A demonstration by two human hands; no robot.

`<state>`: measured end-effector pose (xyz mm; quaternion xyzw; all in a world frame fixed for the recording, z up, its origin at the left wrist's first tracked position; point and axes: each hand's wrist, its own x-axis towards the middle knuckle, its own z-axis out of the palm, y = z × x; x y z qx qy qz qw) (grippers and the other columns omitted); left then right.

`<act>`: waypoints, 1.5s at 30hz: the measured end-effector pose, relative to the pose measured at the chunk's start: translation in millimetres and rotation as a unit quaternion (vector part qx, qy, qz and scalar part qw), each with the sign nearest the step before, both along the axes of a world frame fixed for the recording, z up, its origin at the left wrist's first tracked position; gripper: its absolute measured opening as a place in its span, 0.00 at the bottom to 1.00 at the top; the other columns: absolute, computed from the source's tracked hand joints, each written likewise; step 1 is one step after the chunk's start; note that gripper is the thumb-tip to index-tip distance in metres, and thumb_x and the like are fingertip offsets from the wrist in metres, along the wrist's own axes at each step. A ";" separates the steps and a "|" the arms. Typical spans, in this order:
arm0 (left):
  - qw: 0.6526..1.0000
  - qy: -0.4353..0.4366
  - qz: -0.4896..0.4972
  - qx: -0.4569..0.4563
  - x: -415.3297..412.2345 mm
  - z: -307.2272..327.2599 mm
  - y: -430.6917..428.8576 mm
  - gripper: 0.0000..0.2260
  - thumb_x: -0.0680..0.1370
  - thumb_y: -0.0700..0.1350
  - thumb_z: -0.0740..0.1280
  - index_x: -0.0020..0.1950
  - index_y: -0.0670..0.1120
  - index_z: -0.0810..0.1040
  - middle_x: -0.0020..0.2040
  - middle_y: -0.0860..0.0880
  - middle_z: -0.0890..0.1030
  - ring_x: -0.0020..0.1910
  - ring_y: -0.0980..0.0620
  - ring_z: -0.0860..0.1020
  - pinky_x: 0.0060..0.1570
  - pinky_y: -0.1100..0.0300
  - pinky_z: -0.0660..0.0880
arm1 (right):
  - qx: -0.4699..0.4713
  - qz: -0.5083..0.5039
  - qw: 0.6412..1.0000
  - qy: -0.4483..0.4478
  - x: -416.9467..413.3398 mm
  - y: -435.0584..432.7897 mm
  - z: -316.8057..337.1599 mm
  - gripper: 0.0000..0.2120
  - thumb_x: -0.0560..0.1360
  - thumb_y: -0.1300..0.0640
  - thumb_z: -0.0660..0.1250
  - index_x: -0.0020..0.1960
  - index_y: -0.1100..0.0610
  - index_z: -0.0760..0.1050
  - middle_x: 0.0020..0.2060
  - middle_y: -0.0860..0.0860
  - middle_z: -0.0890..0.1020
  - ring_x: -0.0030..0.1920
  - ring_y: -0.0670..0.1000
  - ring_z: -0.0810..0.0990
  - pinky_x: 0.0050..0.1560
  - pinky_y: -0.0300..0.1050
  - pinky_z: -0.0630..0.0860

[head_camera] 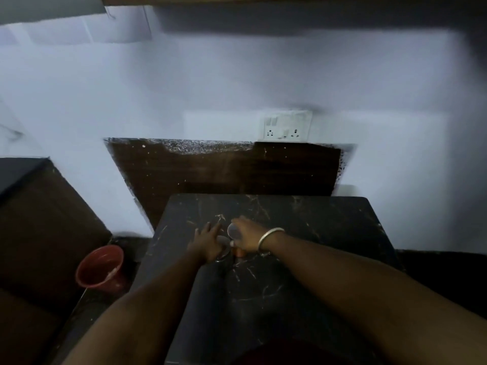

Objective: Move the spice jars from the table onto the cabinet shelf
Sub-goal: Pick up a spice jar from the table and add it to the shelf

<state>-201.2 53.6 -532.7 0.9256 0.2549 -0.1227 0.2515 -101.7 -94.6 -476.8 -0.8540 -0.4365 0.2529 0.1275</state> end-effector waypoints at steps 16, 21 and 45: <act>0.916 -0.244 0.102 -0.302 -22.5 -7.0 -12.7 0.12 0.81 0.39 0.69 0.57 0.54 0.85 0.50 0.51 0.87 0.53 0.54 0.85 0.58 0.47 0.79 | 0.138 -0.040 0.978 0.152 -21.6 -26.7 -37.4 0.25 0.74 0.56 0.72 0.69 0.52 0.70 0.61 0.52 0.79 0.59 0.52 0.81 0.59 0.55 0.80; 0.807 -0.265 0.083 -0.521 -19.3 43.5 -6.2 0.21 0.77 0.44 0.65 0.69 0.53 0.81 0.68 0.44 0.80 0.65 0.42 0.80 0.63 0.42 0.79 | 0.181 -0.085 0.929 0.312 -8.6 -44.1 -16.2 0.42 0.70 0.59 0.79 0.74 0.41 0.59 0.61 0.42 0.73 0.58 0.41 0.76 0.49 0.33 0.78; 0.762 -0.420 0.070 -0.488 18.8 180.5 -108.8 0.20 0.72 0.63 0.74 0.56 0.52 0.76 0.44 0.54 0.84 0.43 0.54 0.84 0.41 0.58 0.81 | 0.506 -0.083 0.849 0.128 -33.4 -104.4 77.7 0.59 0.67 0.57 0.81 0.82 0.38 0.44 0.74 0.34 0.67 0.73 0.42 0.72 0.64 0.43 0.79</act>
